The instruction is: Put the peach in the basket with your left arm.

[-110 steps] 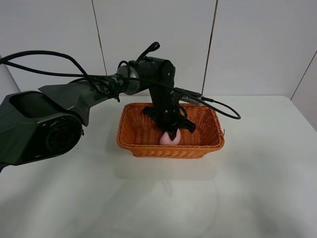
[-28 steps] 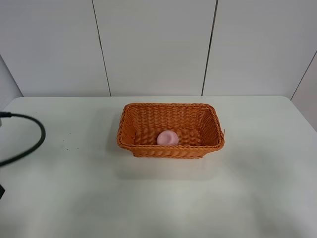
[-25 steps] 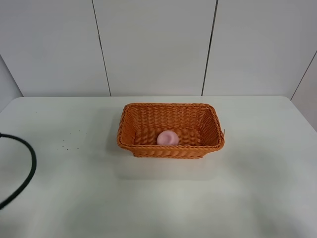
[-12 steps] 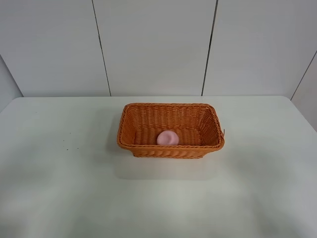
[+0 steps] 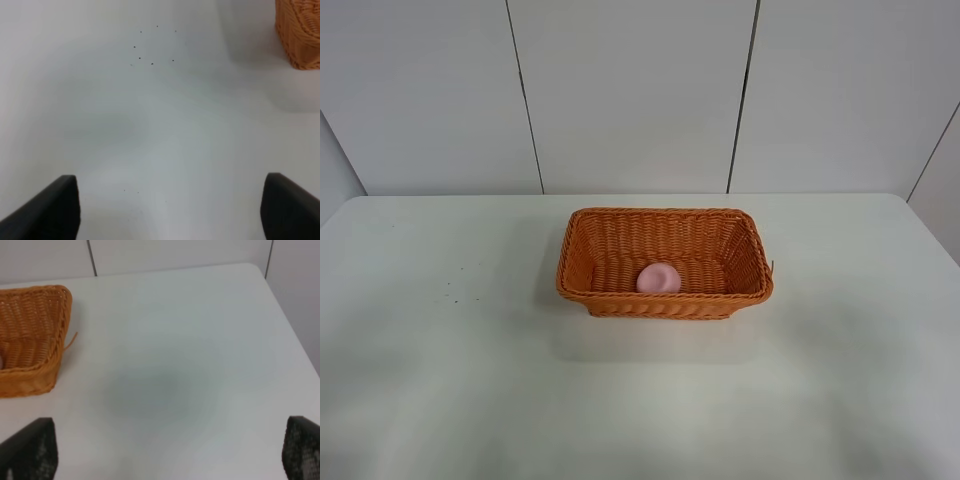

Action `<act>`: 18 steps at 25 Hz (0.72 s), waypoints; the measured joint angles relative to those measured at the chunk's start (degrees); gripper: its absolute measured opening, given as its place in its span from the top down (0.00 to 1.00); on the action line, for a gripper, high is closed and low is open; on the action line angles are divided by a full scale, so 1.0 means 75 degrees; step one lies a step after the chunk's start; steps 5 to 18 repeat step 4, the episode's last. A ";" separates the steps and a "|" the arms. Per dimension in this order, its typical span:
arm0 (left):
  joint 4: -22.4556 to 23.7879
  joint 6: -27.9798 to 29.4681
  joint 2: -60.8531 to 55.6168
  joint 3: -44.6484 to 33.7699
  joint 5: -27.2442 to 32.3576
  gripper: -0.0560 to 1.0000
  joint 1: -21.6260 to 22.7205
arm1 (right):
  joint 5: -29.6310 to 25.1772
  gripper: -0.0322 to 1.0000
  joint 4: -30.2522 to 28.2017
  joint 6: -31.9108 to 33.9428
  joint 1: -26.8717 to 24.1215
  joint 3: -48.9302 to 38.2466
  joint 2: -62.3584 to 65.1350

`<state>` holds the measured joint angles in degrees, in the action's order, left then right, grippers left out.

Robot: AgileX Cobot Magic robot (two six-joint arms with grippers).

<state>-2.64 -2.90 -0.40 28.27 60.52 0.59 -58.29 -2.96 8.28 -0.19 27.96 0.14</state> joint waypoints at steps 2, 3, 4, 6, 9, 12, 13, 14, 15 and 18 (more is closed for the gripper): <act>0.0000 0.0000 0.0000 0.0000 0.0000 0.15 0.0000 | 0.0000 0.30 0.0000 0.0000 0.0000 0.0000 0.0000; 0.0000 0.0000 0.0000 0.0000 0.0000 0.15 0.0000 | 0.0000 0.30 0.0000 0.0000 0.0000 0.0000 0.0000; 0.0000 0.0000 0.0000 0.0000 0.0000 0.15 0.0000 | 0.0000 0.30 0.0000 0.0000 0.0000 0.0000 0.0000; 0.0000 0.0000 0.0000 0.0000 0.0000 0.15 0.0000 | 0.0000 0.30 0.0000 0.0000 0.0000 0.0000 0.0000; 0.0000 0.0000 0.0000 0.0000 0.0000 0.15 0.0000 | 0.0000 0.30 0.0000 0.0000 0.0000 0.0000 0.0000; 0.0000 0.0000 0.0000 0.0000 0.0000 0.15 0.0000 | 0.0000 0.30 0.0000 0.0000 0.0000 0.0000 0.0000; 0.0000 0.0000 0.0000 0.0000 0.0000 0.15 0.0000 | 0.0000 0.30 0.0000 0.0000 0.0000 0.0000 0.0000; 0.0000 0.0000 0.0000 0.0000 0.0000 0.15 0.0000 | 0.0000 0.30 0.0000 0.0000 0.0000 0.0000 0.0000; 0.0000 0.0000 0.0000 0.0000 0.0000 0.15 0.0000 | 0.0000 0.30 0.0000 0.0000 0.0000 0.0000 0.0000; 0.0000 0.0000 0.0000 0.0000 0.0000 0.15 0.0000 | 0.0000 0.30 0.0000 0.0000 0.0000 0.0000 0.0000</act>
